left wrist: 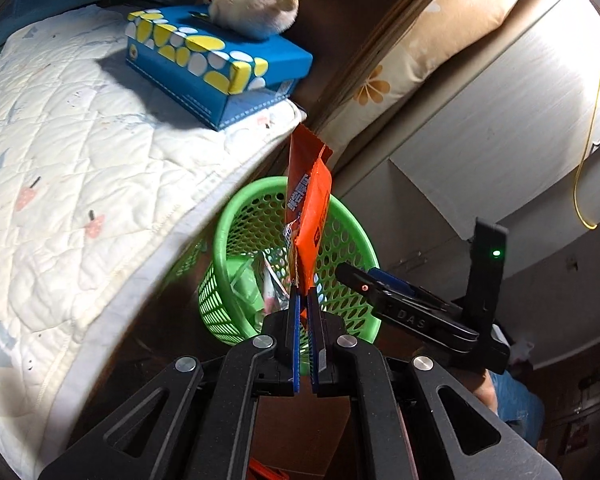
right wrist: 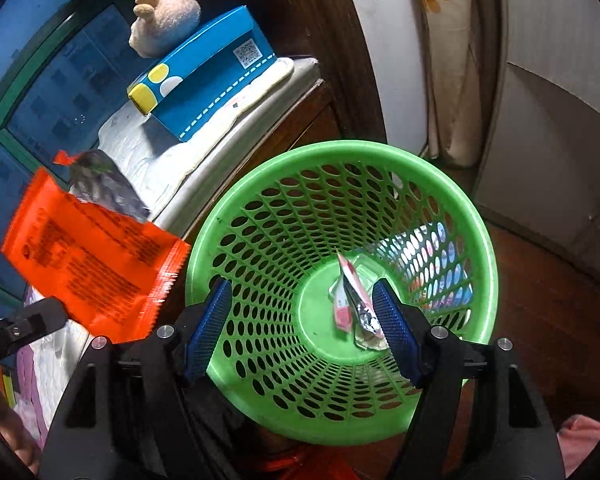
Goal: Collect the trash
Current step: 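Carry both wrappers to the green basket and open both grippers over it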
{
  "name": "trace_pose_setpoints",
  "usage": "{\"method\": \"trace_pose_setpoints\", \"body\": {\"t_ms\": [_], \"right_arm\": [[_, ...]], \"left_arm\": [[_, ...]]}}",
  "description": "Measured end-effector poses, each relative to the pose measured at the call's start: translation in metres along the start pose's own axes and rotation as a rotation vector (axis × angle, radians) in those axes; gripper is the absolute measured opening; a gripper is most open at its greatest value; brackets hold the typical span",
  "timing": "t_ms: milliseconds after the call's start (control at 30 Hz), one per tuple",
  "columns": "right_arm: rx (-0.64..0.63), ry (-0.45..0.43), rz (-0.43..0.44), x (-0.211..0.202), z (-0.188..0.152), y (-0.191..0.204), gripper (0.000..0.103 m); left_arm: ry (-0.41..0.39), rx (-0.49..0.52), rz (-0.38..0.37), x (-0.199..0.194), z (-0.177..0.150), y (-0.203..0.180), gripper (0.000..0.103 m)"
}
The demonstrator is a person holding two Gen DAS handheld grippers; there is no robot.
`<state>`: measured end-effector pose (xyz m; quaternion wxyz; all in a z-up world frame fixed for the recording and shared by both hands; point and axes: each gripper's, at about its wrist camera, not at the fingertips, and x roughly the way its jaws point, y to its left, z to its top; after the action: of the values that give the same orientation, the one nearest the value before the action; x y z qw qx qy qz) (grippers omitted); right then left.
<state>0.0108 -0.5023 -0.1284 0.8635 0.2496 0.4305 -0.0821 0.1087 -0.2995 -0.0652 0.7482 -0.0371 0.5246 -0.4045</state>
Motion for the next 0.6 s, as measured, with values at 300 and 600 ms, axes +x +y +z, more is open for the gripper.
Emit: {"method": "trace_pose_setpoints", "body": {"t_ms": [300, 600], "right_arm": [[-0.003, -0.038, 0.014, -0.017, -0.007, -0.005, 0.073], [0.02, -0.052, 0.045, -0.026, -0.013, -0.003, 0.073]], "left_arm": [[0.097, 0.014, 0.02, 0.042, -0.004, -0.01, 0.005], [0.116, -0.005, 0.038, 0.049, -0.015, -0.003, 0.037]]}}
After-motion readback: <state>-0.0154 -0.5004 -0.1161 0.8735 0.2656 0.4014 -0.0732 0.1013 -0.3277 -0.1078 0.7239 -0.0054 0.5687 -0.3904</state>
